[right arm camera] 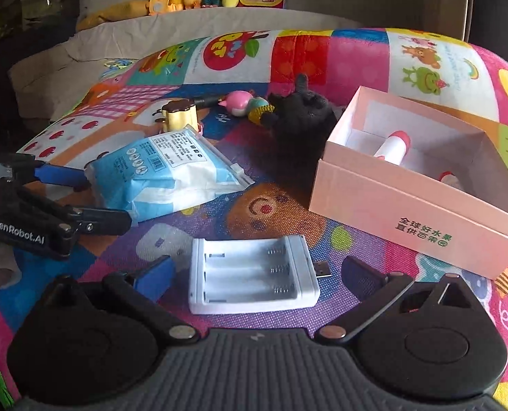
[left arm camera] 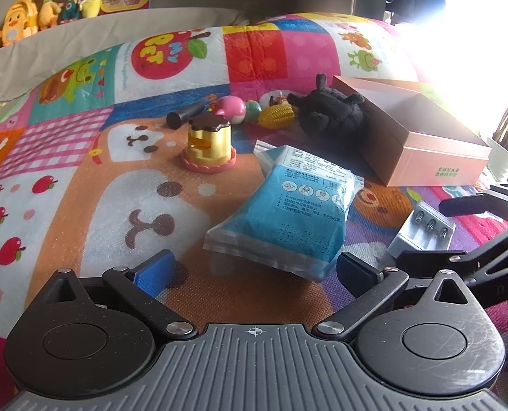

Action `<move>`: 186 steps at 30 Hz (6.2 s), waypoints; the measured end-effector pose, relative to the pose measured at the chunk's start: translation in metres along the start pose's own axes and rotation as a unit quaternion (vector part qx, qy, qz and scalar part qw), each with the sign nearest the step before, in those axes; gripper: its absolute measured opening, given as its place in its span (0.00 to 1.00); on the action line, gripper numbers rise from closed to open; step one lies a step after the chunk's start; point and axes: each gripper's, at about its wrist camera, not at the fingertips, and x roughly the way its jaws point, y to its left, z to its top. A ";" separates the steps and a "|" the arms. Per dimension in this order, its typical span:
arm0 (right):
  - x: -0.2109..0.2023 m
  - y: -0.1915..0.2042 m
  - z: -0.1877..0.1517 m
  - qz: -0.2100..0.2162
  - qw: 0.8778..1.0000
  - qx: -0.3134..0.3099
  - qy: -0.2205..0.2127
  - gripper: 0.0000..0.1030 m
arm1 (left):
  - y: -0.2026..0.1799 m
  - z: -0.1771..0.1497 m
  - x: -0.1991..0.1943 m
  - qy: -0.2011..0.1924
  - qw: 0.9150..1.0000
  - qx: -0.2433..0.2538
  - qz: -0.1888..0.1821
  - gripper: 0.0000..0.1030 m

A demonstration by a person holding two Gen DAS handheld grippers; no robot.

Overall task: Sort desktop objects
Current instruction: 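Grasp the white battery charger with the right gripper while the left gripper holds the packet, then lower the blue packet into the pink box and open the left gripper, then carry the battery charger over the pink box and release it with the right gripper, then grasp the black plush cat with the right gripper, then grasp the yellow pudding toy with the left gripper while the right gripper holds the plush cat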

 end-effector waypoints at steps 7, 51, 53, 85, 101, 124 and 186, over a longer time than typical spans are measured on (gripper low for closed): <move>0.004 -0.008 0.001 0.018 0.999 0.036 0.017 0.90 | 0.000 0.000 0.000 -0.001 1.000 0.000 0.000 1.00; -0.180 -0.077 -0.028 -0.164 0.965 0.135 -0.155 0.89 | -0.142 0.125 -0.045 -0.111 0.970 0.155 -0.151 0.59; -0.191 -0.080 -0.018 -0.170 0.961 0.125 -0.179 0.89 | -0.160 0.155 -0.025 -0.125 0.969 0.142 -0.162 0.59; -0.063 -0.128 0.111 -0.089 0.976 0.189 -0.057 0.95 | 0.003 0.019 -0.004 -0.032 0.999 0.013 -0.005 1.00; -0.012 -0.036 0.119 -0.072 0.996 0.056 -0.015 0.82 | 0.012 0.009 0.006 -0.018 1.000 -0.019 -0.010 1.00; 0.044 -0.002 0.165 0.114 0.992 0.033 0.031 0.83 | 0.024 0.008 0.003 -0.026 0.998 -0.057 -0.023 1.00; -0.044 -0.009 -0.017 -0.118 0.991 0.008 -0.063 0.73 | 0.008 0.059 0.027 -0.036 0.997 0.052 0.045 1.00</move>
